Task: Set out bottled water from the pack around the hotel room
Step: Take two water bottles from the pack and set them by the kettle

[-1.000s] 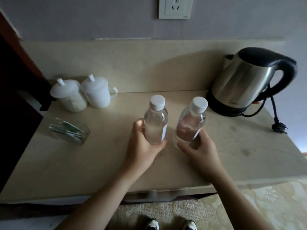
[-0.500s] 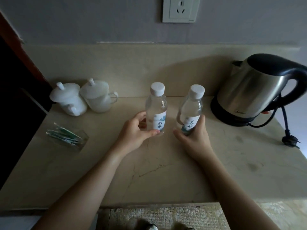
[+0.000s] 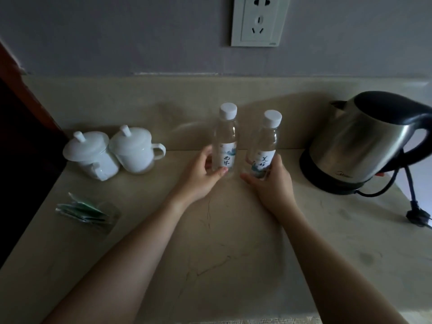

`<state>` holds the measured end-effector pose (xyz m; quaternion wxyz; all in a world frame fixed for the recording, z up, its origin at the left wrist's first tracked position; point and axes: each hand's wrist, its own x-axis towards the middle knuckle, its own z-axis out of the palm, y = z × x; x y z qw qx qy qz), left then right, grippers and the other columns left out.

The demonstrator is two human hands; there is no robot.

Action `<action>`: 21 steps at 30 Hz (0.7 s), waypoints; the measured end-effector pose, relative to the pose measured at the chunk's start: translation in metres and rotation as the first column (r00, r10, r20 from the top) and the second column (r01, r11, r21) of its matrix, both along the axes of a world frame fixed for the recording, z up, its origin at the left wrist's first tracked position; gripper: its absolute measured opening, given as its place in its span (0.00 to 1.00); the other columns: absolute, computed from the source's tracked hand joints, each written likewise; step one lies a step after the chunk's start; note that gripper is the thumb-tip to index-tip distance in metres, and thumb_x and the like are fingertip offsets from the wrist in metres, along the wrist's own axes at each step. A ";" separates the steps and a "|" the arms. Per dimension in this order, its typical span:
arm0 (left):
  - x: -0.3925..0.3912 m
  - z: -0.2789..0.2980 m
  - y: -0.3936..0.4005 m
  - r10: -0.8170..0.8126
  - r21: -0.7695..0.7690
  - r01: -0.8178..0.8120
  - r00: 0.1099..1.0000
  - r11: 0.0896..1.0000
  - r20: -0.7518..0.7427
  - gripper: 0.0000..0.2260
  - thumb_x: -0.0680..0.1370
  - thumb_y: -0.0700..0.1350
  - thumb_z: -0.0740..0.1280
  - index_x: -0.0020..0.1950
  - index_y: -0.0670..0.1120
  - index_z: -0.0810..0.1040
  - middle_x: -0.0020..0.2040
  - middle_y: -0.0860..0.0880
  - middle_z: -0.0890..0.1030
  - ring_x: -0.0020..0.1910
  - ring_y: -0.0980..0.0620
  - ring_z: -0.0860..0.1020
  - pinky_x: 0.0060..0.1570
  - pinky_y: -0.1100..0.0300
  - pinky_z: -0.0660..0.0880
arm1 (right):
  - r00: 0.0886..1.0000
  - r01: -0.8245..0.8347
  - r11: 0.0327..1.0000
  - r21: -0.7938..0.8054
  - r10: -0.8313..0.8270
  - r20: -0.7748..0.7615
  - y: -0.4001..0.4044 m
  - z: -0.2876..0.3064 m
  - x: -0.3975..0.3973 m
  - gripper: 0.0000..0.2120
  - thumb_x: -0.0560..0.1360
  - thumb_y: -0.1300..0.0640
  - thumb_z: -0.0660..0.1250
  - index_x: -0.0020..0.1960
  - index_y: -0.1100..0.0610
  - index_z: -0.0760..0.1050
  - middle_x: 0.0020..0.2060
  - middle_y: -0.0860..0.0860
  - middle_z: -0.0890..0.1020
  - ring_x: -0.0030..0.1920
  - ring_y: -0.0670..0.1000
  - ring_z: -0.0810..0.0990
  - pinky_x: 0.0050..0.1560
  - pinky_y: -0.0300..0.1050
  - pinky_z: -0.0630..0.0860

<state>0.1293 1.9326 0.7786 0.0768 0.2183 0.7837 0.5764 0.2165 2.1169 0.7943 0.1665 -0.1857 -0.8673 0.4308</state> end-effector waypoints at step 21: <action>-0.032 -0.018 0.020 0.103 0.050 -0.096 0.981 0.994 -0.163 0.24 0.74 0.52 0.68 0.69 0.57 0.68 0.65 0.50 0.73 0.66 0.50 0.75 0.66 0.45 0.73 | 0.999 -0.040 0.990 0.138 0.038 0.021 0.001 -0.005 -0.050 0.20 0.71 0.53 0.76 0.58 0.59 0.73 0.49 0.51 0.79 0.51 0.55 0.79 0.42 0.41 0.65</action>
